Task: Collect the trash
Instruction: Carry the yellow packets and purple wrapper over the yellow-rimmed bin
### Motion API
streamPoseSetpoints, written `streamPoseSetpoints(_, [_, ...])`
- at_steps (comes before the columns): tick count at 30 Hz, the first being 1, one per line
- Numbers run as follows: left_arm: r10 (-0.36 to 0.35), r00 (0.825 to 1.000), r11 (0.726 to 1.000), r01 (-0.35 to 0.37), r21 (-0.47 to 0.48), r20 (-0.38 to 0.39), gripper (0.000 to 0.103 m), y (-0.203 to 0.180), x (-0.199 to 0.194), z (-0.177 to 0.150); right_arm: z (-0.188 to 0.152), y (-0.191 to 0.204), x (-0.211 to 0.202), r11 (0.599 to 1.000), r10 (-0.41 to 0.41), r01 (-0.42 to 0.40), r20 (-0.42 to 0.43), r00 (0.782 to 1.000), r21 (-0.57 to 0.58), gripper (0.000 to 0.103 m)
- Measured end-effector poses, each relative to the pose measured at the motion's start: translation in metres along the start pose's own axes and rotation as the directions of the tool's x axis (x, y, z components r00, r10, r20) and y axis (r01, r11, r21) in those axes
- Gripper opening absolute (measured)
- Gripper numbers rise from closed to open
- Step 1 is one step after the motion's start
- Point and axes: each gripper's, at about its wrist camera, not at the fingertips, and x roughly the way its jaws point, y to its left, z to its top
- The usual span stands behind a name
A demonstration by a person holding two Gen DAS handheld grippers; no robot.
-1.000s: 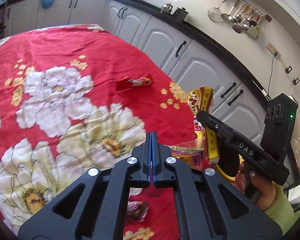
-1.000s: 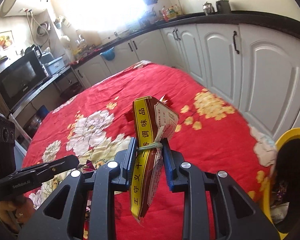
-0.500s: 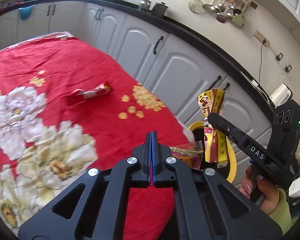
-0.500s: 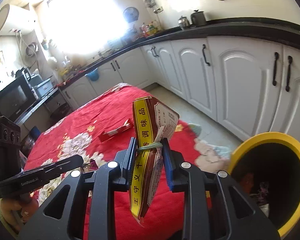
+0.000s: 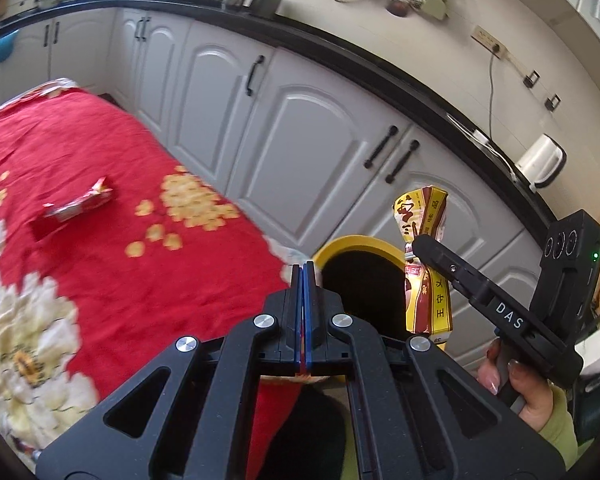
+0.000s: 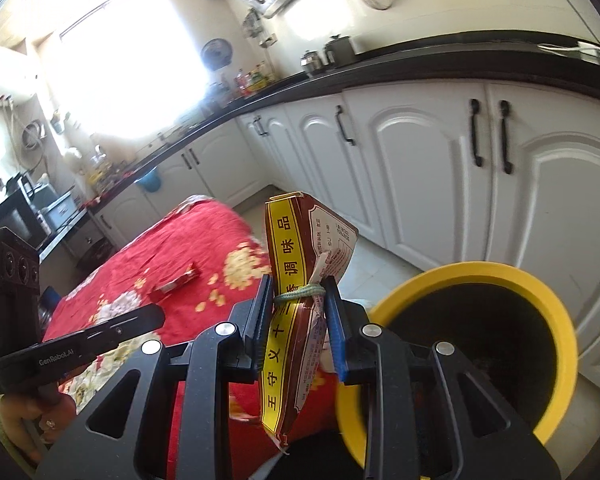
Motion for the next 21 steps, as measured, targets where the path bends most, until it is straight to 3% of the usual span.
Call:
streamPoseSetpoints(7, [0.016,0.998,0.999,-0.018,-0.031,-0.058,0.0,0.002,0.017,-0.01,-0.006,-0.029,-0.014,0.999,-0.033,0.032,0.015,0.999,0.044,0.025])
streamPoseSetpoints(9, [0.024,0.997,0.999,-0.026,-0.036,-0.07,0.005,0.007,0.018,-0.015,-0.008,-0.033,-0.015,0.998,-0.036,0.035,0.015,0.999,0.053,0.025])
streamPoseSetpoints(11, [0.042,0.994,0.999,-0.045,-0.026,-0.098,0.029,0.011,0.022,-0.023,-0.01,-0.038,-0.016,0.998,-0.038,0.036,0.016,0.999,0.06,0.025])
streamPoseSetpoints(12, [0.041,0.993,0.999,-0.044,-0.025,-0.115,0.033,0.011,0.025,-0.028,-0.01,-0.038,-0.016,0.997,-0.039,0.038,0.016,0.999,0.063,0.025])
streamPoseSetpoints(21, [0.064,0.979,0.997,-0.071,-0.028,-0.193,0.038,0.012,0.055,-0.057,-0.007,-0.042,-0.024,0.996,-0.049,0.046,0.033,0.998,0.071,0.025])
